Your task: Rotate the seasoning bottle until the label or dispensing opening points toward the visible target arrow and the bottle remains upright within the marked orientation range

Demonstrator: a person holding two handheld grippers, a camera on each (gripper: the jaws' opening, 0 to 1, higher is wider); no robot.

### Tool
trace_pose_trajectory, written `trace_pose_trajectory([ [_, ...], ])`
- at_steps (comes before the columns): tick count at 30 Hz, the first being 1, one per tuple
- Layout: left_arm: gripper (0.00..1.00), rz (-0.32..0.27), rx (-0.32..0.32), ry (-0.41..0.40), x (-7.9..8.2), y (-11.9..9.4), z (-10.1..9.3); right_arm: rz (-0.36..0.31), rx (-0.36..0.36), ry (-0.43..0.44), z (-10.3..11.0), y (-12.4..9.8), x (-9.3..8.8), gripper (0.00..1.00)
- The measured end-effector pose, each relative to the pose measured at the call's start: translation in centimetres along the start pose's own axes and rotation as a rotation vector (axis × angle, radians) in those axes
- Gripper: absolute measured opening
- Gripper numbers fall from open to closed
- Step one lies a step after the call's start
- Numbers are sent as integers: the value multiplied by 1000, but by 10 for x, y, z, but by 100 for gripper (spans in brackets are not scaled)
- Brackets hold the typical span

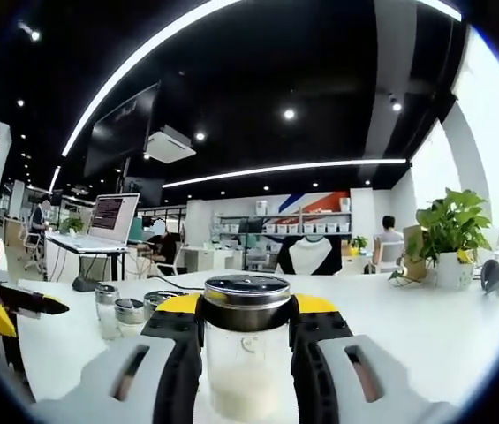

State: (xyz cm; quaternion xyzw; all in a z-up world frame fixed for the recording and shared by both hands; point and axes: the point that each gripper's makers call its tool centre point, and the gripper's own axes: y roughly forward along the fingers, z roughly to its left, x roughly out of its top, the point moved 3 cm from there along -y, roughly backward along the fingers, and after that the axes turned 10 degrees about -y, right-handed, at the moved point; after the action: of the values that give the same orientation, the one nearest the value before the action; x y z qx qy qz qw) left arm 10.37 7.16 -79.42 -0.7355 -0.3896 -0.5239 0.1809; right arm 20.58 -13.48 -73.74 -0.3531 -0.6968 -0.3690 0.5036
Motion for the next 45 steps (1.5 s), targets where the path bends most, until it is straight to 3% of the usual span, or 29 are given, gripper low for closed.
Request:
trace_pose_trajectory([
  [2, 99, -29, -27, -62, 5, 1, -6, -9, 16, 10, 4, -5, 2, 35],
  [7, 95, -64, -57, -113, 7, 2, -13, -66, 104, 26, 24, -17, 16, 35],
  [10, 92, -27, -67, -151, 1, 4, -16, -70, 135, 27, 36, -22, 19, 35],
  [14, 83, -27, -77, -147, 0, 4, -25, -79, 165, 32, 53, -28, 18, 35],
  [16, 86, -36, -81, -132, 0, 6, -29, -72, 189, 28, 60, -30, 16, 35],
  [19, 82, 28, -76, -101, -11, 9, -31, -75, 228, 32, 72, -34, 18, 35],
  [24, 66, 69, -71, -32, -19, 9, -36, -99, 291, 67, 89, -39, 29, 35],
  [27, 58, 127, -76, 116, -27, 9, -36, -104, 339, 83, 100, -39, 35, 35],
  [30, 49, 141, -78, 259, -30, 8, -38, -123, 398, 68, 117, -40, 42, 35],
  [35, 70, 165, -91, 175, -37, 12, -35, -137, 478, 124, 142, -38, 42, 35],
  [40, 70, 147, -99, 186, -34, 9, -36, -121, 536, 112, 163, -39, 41, 35],
  [45, 62, 137, -131, 211, -30, 5, -36, -135, 599, 127, 177, -40, 47, 35],
])
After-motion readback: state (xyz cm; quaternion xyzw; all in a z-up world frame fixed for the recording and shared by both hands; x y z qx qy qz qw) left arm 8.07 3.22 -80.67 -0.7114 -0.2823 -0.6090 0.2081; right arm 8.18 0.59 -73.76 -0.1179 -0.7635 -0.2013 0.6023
